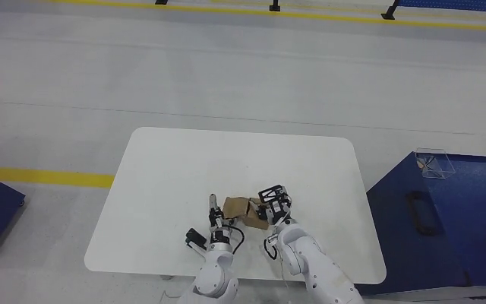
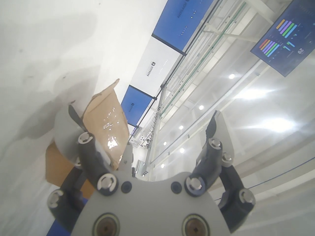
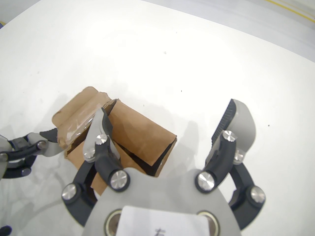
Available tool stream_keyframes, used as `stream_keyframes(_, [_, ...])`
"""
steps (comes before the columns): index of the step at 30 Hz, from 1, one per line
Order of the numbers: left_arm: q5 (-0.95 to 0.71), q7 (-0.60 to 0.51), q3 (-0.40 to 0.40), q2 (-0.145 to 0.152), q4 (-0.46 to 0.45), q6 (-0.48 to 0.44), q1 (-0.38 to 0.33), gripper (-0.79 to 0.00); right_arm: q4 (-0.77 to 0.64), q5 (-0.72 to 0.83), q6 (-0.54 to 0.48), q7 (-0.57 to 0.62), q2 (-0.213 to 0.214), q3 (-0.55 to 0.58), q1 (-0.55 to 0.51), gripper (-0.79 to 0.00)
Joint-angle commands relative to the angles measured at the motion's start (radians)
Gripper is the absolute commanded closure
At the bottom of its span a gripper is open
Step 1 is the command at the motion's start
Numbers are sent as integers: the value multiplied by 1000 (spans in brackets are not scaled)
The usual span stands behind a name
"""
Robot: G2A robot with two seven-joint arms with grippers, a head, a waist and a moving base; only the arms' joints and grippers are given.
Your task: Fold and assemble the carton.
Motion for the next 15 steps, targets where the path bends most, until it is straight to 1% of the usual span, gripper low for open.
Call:
stream_keyframes(1, [-2,-21,-6,0,-8,-38,4,-785,-1,-3,-2,2,-1,1,-1,-785])
stream_keyframes(4, [8,-53,-16,0,-23,-106,13,-785,-3,-7,-7,3,-2,4,-3,-785])
stream_keyframes(8, [-4,-119,-24,1,-47,-145,24,-785,-11,-12,-9,5,-4,7,-8,-785])
stream_keyframes(12, [4,-200,-20,3,-63,-147,32,-785,-25,-11,-21,13,-4,16,-13,-785])
stream_keyframes(15, [31,-224,-9,3,-53,-101,19,-785,-48,-7,-22,15,-2,39,-21,-785])
